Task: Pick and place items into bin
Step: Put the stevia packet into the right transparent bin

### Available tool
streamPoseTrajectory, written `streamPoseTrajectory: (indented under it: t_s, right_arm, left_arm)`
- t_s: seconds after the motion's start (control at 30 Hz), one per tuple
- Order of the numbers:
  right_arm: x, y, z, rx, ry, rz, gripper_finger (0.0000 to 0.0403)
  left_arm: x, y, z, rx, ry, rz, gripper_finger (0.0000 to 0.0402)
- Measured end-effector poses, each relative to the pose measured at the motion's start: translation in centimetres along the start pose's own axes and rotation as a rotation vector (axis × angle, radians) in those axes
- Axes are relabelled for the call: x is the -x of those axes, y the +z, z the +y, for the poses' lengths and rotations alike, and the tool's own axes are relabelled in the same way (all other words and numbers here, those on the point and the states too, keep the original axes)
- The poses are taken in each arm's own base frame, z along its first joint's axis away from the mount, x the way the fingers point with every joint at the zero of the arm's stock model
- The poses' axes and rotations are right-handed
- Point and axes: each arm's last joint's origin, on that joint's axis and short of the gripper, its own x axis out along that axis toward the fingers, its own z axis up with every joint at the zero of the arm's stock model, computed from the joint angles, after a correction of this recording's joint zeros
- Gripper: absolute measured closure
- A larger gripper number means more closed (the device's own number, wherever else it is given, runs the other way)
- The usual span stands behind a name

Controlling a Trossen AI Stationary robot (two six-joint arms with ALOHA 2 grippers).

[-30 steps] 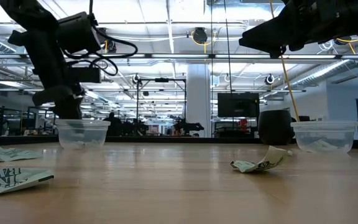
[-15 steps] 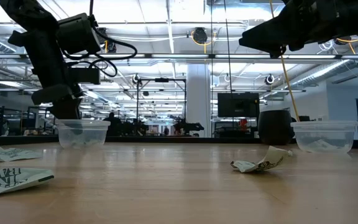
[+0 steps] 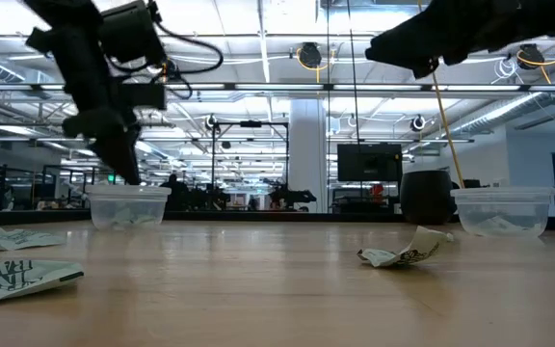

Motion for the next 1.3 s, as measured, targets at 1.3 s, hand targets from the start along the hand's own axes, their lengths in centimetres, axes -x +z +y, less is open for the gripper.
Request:
streamPoseTrajectory:
  t_s: [1.3]
  right_arm:
    - [3.1,-7.4,8.0,-0.565,-0.085,1.217,0.0273]
  left_arm:
    - [3.4,4.3,0.5,-0.030,-0.001,-0.163,0.0350]
